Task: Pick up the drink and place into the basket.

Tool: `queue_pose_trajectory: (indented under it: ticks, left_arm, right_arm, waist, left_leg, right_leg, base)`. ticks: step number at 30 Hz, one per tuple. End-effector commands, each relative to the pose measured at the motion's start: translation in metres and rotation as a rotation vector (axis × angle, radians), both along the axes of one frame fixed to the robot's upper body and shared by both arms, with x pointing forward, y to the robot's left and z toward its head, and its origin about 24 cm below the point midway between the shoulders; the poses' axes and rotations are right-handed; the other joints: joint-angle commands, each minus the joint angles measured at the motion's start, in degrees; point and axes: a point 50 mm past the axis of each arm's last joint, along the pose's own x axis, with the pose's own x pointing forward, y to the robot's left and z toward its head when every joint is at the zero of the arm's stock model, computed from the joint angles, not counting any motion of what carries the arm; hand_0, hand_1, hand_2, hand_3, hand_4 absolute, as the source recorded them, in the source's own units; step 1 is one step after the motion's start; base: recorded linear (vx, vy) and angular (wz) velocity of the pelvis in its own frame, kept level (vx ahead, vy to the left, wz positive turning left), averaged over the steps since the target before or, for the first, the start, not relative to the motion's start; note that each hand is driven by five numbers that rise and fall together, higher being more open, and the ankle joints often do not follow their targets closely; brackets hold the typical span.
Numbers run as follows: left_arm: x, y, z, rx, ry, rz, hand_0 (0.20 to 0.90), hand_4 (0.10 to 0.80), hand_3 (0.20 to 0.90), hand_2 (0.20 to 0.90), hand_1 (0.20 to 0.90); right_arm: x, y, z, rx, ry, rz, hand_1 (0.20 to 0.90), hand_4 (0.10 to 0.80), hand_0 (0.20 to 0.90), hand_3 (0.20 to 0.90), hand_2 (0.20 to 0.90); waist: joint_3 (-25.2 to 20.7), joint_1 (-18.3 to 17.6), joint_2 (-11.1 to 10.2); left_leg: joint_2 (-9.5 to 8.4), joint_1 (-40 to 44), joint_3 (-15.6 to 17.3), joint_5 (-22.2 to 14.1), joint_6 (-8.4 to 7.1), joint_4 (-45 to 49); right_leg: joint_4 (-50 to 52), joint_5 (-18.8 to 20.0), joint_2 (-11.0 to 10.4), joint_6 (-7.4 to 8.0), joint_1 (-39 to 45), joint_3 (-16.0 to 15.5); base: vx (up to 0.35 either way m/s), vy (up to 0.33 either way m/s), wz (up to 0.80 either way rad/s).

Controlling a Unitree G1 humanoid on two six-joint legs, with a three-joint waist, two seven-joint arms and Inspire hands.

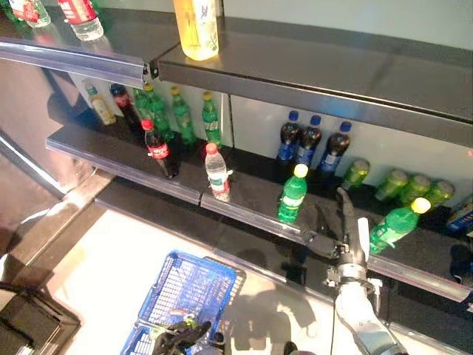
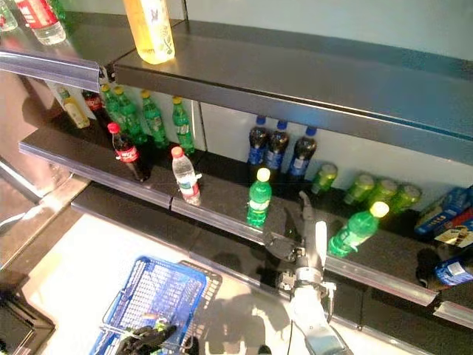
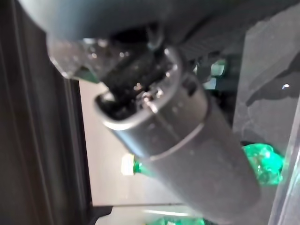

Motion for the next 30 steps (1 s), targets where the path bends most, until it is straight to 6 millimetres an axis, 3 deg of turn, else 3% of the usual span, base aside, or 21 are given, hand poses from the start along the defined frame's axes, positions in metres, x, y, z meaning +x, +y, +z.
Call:
queue_pose_trajectory:
  ticks: [1, 5, 17, 30]
  left_arm:
    - [0.008, 0.014, 0.012, 0.086, -0.121, -0.070, 0.300, 0.100, 0.200, 0.300, 0.300]
    - [0.018, 0.009, 0.016, 0.063, -0.176, -0.068, 0.300, 0.100, 0.200, 0.300, 0.300]
    - [0.086, 0.011, 0.046, 0.070, -0.392, -0.087, 0.300, 0.100, 0.200, 0.300, 0.300]
    - [0.122, 0.003, 0.066, 0.061, -0.492, -0.113, 0.300, 0.100, 0.200, 0.300, 0.300]
  right_arm:
    - [0.027, 0.005, 0.064, 0.014, -0.373, -0.012, 0.900, 0.800, 0.900, 0.900, 0.900]
    - [0.034, 0.004, 0.074, -0.006, -0.437, -0.032, 0.900, 0.800, 0.900, 0.900, 0.900]
    - [0.075, 0.007, 0.134, 0.020, -0.685, -0.131, 0.900, 0.800, 0.900, 0.900, 0.900]
    - [0.097, 0.011, 0.185, 0.078, -0.809, -0.115, 0.900, 0.800, 0.900, 0.900, 0.900]
  waist:
    - [2.7, 2.7, -0.2]
    - [5.2, 3.0, 0.2]
    - [14.9, 5.0, -0.9]
    - [18.6, 6.3, -0.7]
  left_leg:
    - [-1.05, -5.1, -4.4, -3.2, 1.18, 9.4]
    - [-1.48, -6.5, -4.7, -2.9, 1.29, 9.8]
    - [-1.99, -14.9, -6.0, -2.0, 2.30, 13.2]
    - [-2.74, -20.2, -6.3, -0.6, 2.85, 13.5]
  right_leg:
    - [11.1, -0.2, -3.9, -1.77, -6.6, -1.1]
    - [11.4, 0.0, -3.8, -1.95, -7.9, -0.7]
    - [12.1, 2.3, -3.0, -2.24, -14.3, -0.2]
    - [10.9, 4.5, -2.9, -2.02, -18.5, 0.1]
  base:
    - [-0.044, 0.076, 0.05]
    - [-0.082, 0.062, -0.01]
    - [-0.135, -0.029, -0.04]
    - [-0.038, -0.012, 0.00]
